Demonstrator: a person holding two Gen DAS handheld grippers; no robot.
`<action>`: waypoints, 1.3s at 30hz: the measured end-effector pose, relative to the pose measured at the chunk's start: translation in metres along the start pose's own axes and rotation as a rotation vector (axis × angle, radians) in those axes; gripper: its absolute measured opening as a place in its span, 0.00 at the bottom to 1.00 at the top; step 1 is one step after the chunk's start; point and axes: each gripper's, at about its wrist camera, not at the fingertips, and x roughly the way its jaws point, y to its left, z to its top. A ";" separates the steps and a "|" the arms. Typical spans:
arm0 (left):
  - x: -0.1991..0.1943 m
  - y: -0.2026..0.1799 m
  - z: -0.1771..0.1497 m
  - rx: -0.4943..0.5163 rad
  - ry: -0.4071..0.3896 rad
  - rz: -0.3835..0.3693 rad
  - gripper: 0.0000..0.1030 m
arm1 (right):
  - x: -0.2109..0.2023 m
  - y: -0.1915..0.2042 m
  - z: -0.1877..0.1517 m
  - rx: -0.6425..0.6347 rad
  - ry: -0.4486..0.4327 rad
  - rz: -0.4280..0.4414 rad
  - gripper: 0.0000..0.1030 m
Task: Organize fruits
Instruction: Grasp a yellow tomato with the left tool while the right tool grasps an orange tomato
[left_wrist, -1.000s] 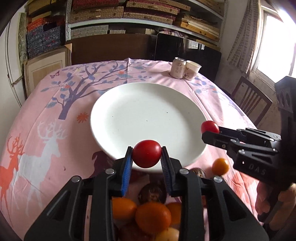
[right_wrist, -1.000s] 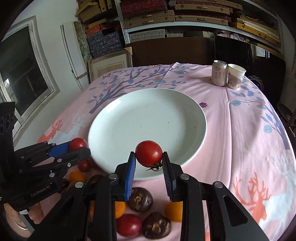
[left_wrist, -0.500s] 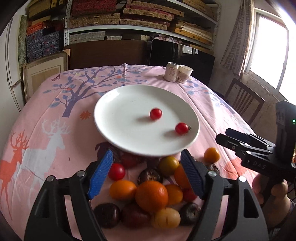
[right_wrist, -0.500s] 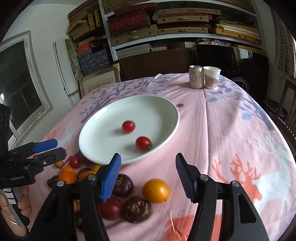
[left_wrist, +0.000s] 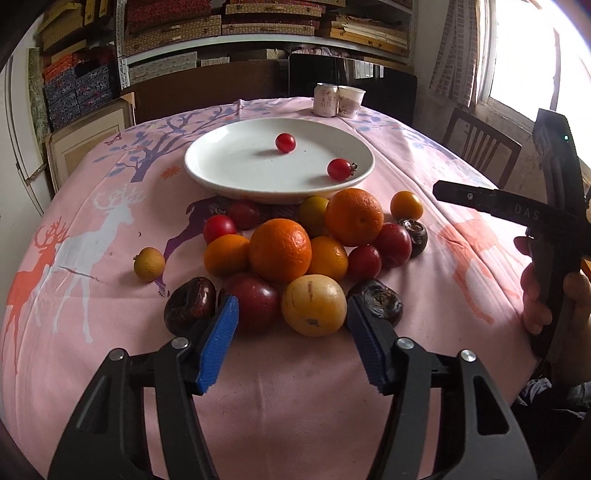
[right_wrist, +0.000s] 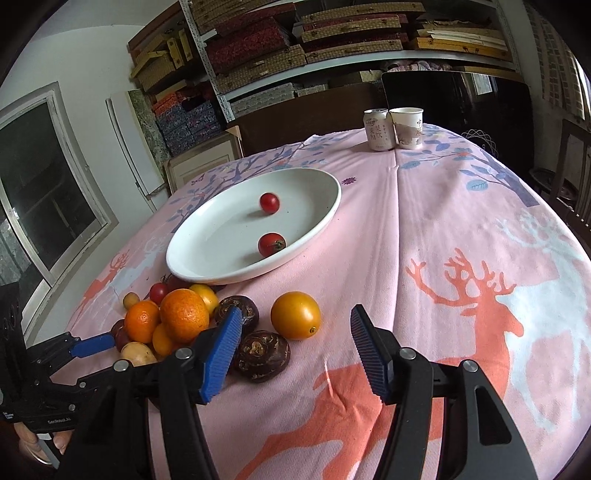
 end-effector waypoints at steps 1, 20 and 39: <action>-0.002 0.000 0.001 -0.007 -0.003 -0.007 0.48 | -0.001 -0.001 0.000 0.003 -0.003 0.005 0.60; 0.027 -0.010 0.004 0.018 0.046 -0.046 0.38 | -0.001 -0.006 0.001 0.032 0.010 0.019 0.60; 0.000 -0.006 0.000 -0.013 -0.088 -0.138 0.38 | 0.063 0.013 0.012 0.000 0.231 -0.029 0.37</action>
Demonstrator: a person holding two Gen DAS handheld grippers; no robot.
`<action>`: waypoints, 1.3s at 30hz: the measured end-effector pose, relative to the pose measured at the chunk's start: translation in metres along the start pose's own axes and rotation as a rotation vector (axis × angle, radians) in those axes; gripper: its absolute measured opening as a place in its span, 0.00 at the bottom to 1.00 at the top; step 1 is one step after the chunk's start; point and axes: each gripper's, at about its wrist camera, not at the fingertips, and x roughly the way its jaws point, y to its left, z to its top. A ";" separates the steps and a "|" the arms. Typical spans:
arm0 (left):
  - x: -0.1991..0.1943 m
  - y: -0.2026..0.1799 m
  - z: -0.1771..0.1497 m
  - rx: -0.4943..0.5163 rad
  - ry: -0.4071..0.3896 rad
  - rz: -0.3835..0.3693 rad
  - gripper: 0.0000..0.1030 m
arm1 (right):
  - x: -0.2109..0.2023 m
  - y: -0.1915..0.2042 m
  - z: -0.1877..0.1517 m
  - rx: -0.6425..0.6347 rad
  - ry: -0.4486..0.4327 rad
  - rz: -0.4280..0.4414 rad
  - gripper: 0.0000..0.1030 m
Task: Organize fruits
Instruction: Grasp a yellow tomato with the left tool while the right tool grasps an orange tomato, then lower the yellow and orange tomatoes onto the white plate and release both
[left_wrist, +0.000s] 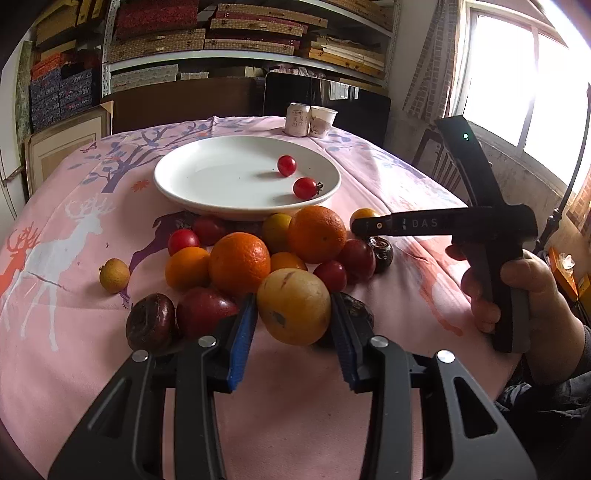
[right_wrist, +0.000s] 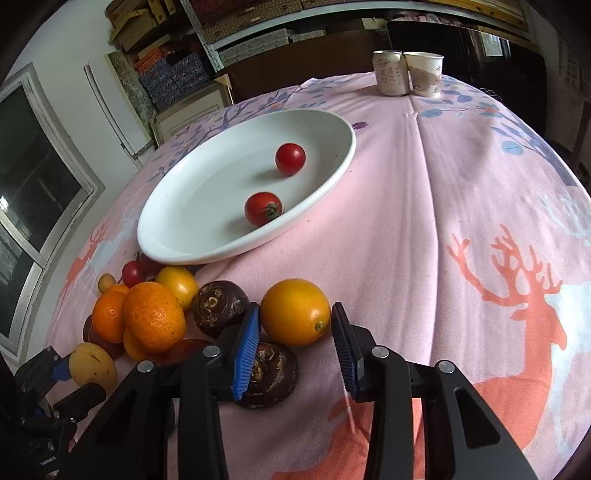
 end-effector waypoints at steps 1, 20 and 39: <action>0.000 0.002 0.000 -0.009 -0.001 -0.003 0.38 | -0.001 0.003 -0.001 -0.009 -0.006 -0.014 0.37; 0.050 0.044 0.119 -0.073 -0.027 0.050 0.38 | -0.008 0.021 0.093 0.003 -0.145 0.040 0.37; -0.008 0.039 0.016 0.080 0.073 0.140 0.69 | -0.055 0.004 -0.004 -0.068 -0.202 -0.004 0.65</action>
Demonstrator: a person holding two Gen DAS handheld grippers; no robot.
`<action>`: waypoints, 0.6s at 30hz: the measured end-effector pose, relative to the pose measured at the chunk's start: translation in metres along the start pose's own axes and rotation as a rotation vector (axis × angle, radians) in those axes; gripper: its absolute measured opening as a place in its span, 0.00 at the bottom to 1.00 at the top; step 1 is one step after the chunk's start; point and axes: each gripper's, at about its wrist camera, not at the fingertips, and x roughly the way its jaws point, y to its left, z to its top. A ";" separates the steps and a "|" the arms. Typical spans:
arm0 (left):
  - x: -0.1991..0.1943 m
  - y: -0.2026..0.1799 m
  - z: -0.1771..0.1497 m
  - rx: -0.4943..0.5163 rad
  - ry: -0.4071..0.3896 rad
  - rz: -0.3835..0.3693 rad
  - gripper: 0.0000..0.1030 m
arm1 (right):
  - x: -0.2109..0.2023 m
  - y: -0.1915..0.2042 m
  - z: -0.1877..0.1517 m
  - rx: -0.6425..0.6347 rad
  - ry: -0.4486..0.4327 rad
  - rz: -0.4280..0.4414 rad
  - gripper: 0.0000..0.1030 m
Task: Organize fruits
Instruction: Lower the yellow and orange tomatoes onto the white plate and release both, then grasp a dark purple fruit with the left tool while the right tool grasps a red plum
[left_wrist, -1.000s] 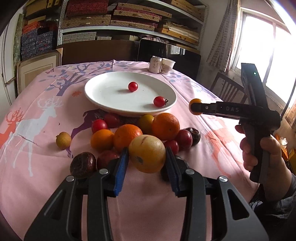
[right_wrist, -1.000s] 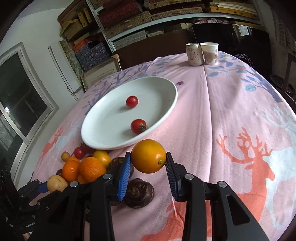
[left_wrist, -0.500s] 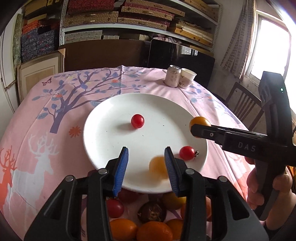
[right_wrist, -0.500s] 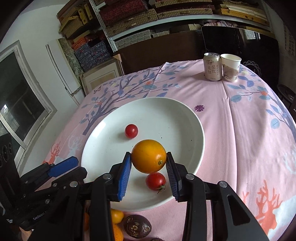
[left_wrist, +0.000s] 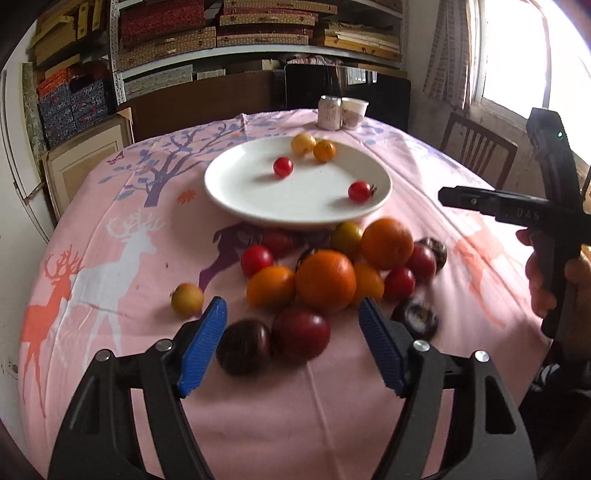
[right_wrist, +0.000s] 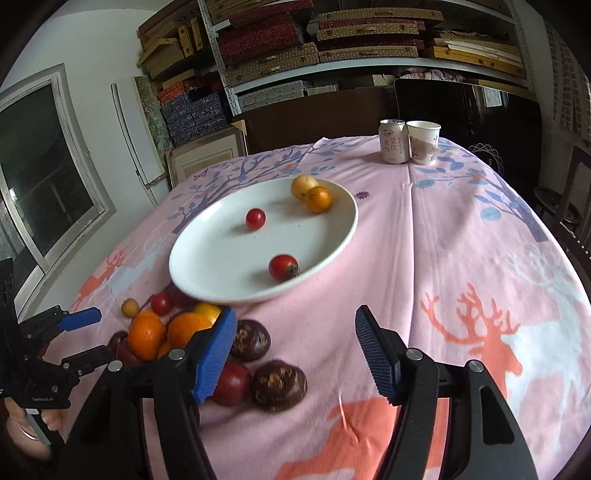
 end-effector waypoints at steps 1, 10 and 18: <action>0.001 0.001 -0.007 0.003 0.013 0.010 0.69 | -0.002 0.000 -0.008 -0.001 0.006 0.004 0.65; 0.024 0.031 -0.026 -0.059 0.150 0.017 0.64 | -0.007 0.006 -0.026 -0.024 0.017 0.014 0.65; 0.031 0.044 -0.018 -0.106 0.161 0.037 0.52 | -0.006 -0.006 -0.029 0.041 0.027 0.050 0.65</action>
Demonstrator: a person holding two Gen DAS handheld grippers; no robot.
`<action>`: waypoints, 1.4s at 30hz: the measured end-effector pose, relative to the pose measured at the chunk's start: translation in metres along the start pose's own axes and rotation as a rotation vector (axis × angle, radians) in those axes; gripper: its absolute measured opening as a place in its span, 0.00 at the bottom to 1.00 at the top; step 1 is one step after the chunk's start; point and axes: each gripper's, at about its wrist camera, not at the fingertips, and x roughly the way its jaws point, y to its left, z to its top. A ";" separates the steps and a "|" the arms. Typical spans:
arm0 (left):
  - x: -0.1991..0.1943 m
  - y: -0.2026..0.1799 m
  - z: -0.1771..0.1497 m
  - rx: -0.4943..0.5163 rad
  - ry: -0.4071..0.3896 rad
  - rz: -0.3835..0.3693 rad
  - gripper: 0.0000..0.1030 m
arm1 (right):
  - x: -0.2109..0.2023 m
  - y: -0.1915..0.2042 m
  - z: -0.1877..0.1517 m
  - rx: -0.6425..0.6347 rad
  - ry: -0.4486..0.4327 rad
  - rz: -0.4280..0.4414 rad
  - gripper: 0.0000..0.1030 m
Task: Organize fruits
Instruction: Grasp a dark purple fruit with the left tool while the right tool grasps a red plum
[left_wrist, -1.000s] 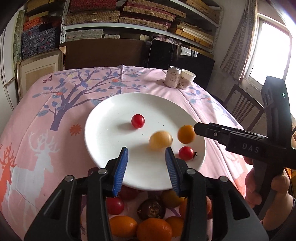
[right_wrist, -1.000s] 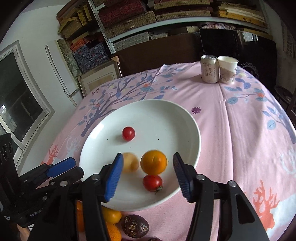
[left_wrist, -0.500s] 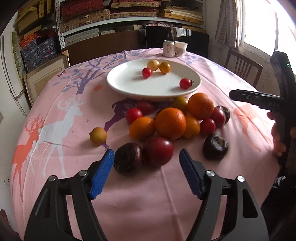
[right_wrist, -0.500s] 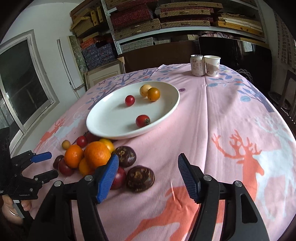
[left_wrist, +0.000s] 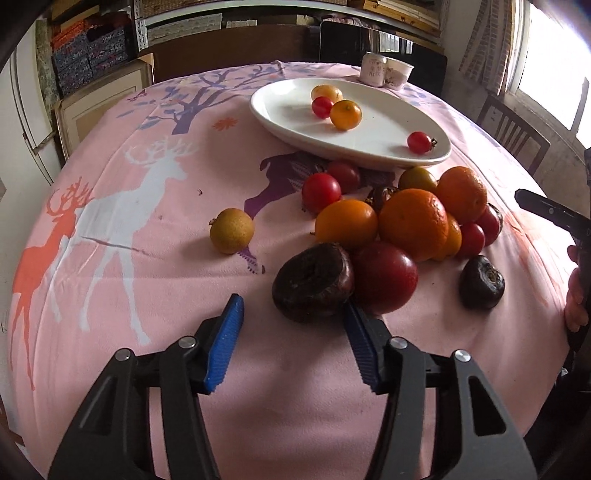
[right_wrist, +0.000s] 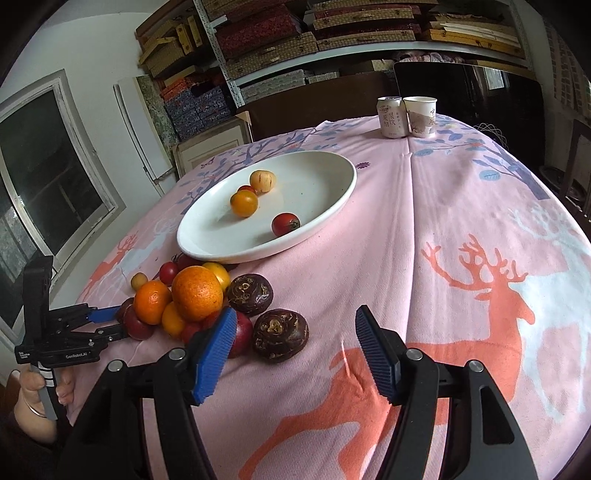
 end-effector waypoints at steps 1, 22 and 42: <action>0.002 -0.001 0.003 -0.002 -0.001 0.009 0.49 | 0.000 0.001 0.000 -0.006 -0.002 -0.002 0.65; -0.019 0.008 0.007 -0.097 -0.152 -0.146 0.39 | 0.001 0.014 -0.012 -0.103 0.068 0.025 0.51; -0.029 0.015 0.003 -0.139 -0.194 -0.154 0.39 | 0.029 0.084 -0.020 -0.442 0.142 -0.105 0.35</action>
